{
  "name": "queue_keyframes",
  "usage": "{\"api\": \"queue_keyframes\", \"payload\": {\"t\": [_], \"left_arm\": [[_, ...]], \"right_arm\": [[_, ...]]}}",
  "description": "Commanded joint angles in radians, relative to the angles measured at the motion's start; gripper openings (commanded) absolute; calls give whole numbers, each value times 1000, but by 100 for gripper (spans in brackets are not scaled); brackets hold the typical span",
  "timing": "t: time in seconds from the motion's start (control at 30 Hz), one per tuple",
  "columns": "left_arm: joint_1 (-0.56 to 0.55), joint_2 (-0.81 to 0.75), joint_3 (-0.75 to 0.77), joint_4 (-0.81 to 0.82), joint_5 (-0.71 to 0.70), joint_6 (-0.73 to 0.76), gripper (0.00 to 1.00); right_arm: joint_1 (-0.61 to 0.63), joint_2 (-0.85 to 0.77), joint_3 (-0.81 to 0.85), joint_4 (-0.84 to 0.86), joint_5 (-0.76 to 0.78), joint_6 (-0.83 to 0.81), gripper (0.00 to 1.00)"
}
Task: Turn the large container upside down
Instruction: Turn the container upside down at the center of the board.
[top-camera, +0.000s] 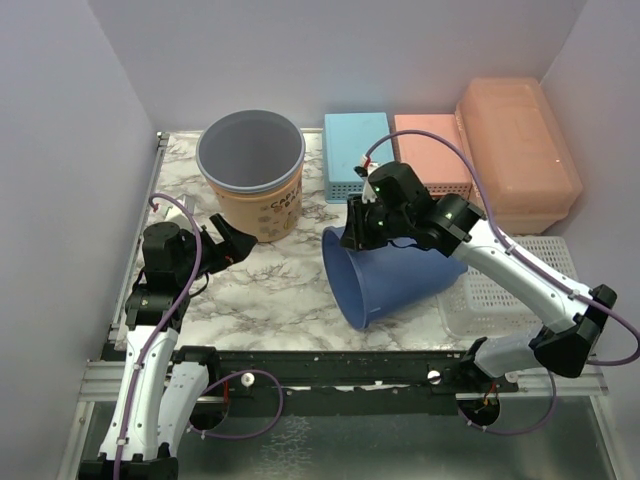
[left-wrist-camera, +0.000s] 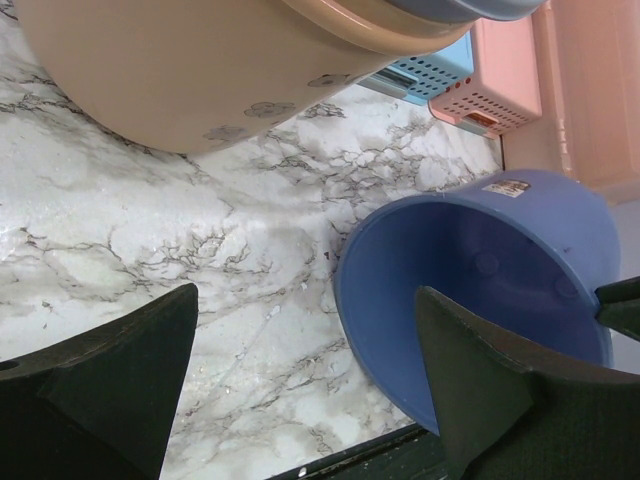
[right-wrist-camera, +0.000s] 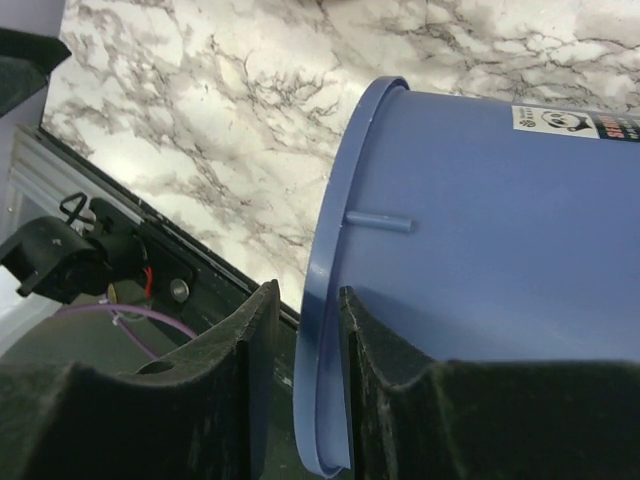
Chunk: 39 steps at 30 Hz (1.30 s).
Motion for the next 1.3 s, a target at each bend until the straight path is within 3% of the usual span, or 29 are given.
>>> {"api": "queue_keyframes", "payload": {"t": [0.0, 0.27, 0.7, 0.87, 1.27], "left_arm": [[-4, -11, -11, -1, 8, 6, 89], [-3, -11, -16, -1, 6, 8, 89], [-4, -23, -9, -3, -11, 2, 89], [-4, -24, 12, -7, -59, 0, 88], [-4, -22, 55, -98, -240, -11, 88]], "right_arm": [[55, 35, 66, -168, 93, -24, 34], [175, 98, 131, -365, 302, 41, 30], [254, 166, 202, -380, 406, 57, 6], [304, 192, 218, -362, 465, 71, 1], [400, 240, 253, -337, 566, 122, 1]]}}
